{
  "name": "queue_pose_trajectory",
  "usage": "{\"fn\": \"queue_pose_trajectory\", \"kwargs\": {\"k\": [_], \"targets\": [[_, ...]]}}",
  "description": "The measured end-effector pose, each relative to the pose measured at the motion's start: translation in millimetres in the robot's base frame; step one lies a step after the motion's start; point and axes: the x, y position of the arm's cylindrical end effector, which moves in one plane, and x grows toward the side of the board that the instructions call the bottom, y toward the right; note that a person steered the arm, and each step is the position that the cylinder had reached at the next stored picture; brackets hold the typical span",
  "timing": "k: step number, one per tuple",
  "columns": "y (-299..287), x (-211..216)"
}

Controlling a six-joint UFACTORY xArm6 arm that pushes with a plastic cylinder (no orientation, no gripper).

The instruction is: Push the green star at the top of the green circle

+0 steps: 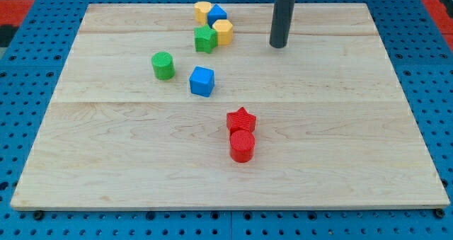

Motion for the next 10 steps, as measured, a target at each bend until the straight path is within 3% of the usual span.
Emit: {"fn": "queue_pose_trajectory", "kwargs": {"k": [2,4,6,10], "targets": [[-46,-57],[-117,-40],[-130,7],[-185,30]]}}
